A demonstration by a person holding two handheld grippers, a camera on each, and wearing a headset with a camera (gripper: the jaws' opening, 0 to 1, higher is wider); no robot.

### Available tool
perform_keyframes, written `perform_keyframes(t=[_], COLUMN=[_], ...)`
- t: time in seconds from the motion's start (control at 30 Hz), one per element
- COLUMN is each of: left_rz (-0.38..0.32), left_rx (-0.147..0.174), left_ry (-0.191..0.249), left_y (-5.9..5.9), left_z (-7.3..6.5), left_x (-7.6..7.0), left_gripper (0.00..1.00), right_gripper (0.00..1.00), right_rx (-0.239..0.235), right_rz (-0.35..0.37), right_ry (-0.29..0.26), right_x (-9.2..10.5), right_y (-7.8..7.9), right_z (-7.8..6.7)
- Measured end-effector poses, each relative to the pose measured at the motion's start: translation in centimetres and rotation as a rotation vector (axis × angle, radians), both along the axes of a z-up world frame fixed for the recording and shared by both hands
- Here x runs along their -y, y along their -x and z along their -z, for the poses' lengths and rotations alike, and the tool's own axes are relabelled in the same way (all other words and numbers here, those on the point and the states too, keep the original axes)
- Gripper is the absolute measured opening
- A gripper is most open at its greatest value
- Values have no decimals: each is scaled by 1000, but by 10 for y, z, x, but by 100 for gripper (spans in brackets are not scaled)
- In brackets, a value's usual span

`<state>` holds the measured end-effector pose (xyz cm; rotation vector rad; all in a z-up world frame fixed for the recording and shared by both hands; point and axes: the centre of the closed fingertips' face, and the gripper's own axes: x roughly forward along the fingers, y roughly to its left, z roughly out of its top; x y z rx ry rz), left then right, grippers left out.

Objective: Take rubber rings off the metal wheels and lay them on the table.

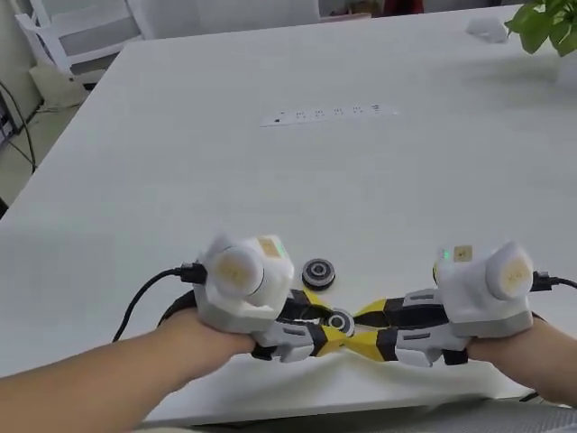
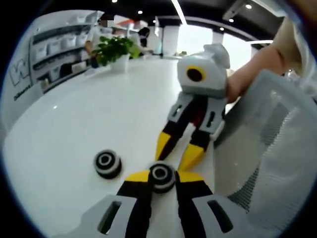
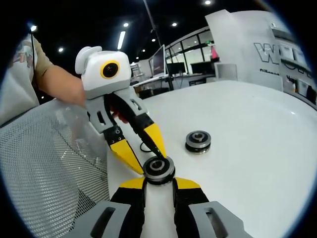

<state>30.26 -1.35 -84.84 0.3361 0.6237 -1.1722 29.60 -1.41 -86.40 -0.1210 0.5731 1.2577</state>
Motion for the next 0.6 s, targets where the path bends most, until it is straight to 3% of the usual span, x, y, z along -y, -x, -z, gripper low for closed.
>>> perform_keyframes(t=[0.3, 0.6], left_rz=[0, -16], left_rx=[66, 78], left_ry=[-30, -16], left_y=[-3, -3], left_z=[2, 1], left_x=[-1, -2], left_gripper=[14, 13], right_gripper=[17, 7], right_rx=[-6, 12], right_rz=[4, 4], right_ry=[5, 32], right_x=[1, 5], right_y=[1, 2], right_z=[0, 1])
